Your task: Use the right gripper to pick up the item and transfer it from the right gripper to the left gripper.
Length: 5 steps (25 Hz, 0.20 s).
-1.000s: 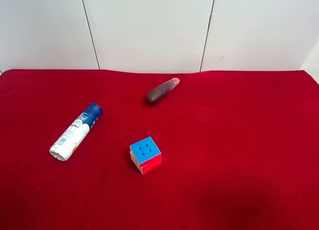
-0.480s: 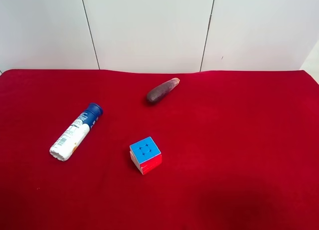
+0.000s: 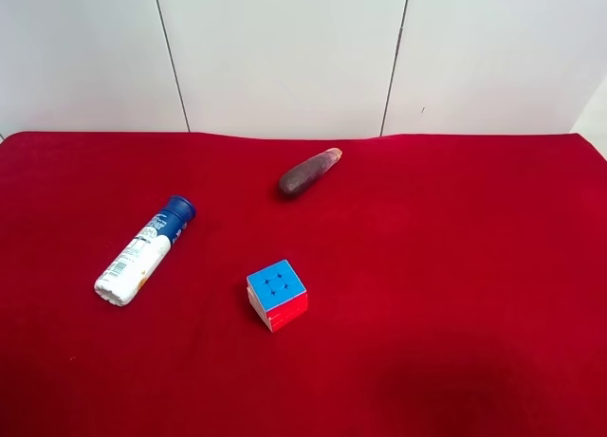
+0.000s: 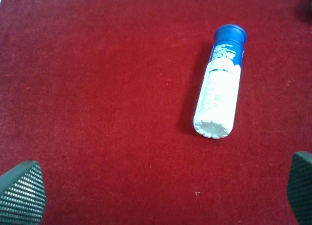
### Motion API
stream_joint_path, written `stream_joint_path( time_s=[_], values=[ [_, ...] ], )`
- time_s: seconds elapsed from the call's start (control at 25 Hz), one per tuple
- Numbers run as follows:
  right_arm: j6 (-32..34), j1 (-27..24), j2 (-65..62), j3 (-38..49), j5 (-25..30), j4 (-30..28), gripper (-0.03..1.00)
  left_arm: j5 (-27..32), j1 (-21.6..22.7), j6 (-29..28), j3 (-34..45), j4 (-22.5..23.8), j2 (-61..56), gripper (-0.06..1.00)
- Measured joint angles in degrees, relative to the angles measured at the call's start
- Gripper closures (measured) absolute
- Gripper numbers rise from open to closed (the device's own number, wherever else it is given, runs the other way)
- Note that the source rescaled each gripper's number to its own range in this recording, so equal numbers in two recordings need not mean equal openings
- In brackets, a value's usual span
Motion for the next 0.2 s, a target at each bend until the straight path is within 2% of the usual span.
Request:
stream_joint_path(
  time_s=[0.2],
  values=[
    [0.00,0.00,0.00,0.00,0.00,0.00,-0.03,0.00,0.00,0.00,0.00,0.00,0.00,-0.06]
  ],
)
